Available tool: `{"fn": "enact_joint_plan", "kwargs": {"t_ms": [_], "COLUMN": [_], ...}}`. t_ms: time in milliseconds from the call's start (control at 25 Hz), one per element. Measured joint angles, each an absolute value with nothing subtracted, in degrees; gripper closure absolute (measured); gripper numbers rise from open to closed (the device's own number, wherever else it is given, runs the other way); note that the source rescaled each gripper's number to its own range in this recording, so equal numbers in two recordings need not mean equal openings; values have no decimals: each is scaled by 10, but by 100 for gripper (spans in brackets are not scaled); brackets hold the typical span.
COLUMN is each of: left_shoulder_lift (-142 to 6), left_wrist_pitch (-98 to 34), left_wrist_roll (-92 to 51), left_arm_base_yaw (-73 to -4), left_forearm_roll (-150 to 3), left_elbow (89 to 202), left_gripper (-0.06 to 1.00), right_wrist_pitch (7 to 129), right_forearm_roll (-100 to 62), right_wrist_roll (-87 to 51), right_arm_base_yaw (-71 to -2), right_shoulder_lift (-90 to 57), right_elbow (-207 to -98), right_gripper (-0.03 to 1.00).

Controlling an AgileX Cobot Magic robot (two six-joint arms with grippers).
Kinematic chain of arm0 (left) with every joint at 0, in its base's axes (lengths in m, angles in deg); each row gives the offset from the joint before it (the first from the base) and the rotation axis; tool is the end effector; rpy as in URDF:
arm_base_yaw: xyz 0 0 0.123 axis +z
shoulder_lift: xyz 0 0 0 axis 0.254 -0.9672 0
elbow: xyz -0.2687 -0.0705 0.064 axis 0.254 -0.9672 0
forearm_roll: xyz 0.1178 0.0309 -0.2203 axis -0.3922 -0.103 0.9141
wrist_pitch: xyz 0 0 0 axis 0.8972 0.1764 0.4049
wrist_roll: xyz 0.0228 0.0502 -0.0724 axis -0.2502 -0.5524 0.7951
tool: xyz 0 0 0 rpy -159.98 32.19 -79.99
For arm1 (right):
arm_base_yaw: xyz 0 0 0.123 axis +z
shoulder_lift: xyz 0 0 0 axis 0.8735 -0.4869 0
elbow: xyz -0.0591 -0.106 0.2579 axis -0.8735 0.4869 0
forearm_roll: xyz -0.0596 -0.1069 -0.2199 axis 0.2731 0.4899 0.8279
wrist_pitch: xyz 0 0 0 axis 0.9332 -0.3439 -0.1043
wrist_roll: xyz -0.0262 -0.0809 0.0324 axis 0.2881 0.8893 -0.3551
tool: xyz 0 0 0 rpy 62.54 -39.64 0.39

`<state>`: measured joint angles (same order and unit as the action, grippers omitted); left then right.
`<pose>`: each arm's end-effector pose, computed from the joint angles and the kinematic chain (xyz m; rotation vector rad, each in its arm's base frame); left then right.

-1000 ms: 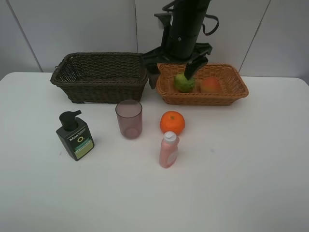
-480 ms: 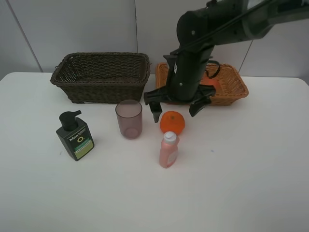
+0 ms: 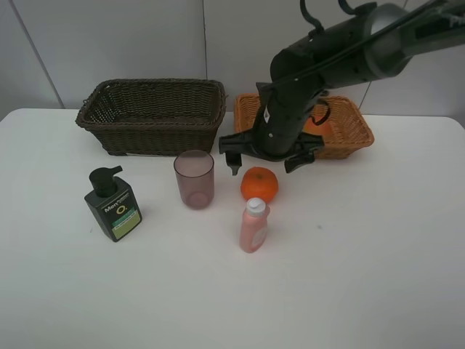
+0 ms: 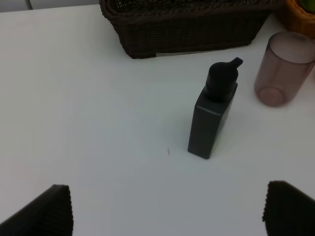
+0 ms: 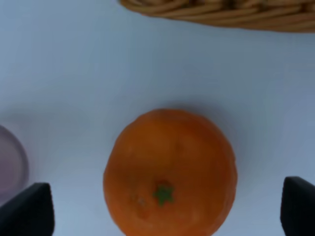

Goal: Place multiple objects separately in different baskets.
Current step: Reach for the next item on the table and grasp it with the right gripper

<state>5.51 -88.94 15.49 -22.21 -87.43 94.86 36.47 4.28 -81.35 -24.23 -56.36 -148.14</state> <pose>-0.0063 0.0019 0.2788 0.0942 2.0325 -0.0909 0.3289 0.2254 0.1660 -0.1406 2.7854 0.0392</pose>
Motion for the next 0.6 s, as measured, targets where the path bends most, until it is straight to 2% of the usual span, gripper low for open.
{"fn": "enact_joint_plan", "kwargs": {"t_ms": [600], "left_shoulder_lift": [55], "left_wrist_pitch": [-889], "left_wrist_roll": [155], "left_arm_base_yaw": [-222], "left_forearm_roll": [-874], "left_elbow": [949], "left_gripper": [-6], "right_wrist_pitch": [409], "right_forearm_roll": [83], "right_wrist_roll": [-900], "right_arm_base_yaw": [-242], "right_shoulder_lift": [-621], "right_elbow": [-1481], "right_gripper": [-3]}}
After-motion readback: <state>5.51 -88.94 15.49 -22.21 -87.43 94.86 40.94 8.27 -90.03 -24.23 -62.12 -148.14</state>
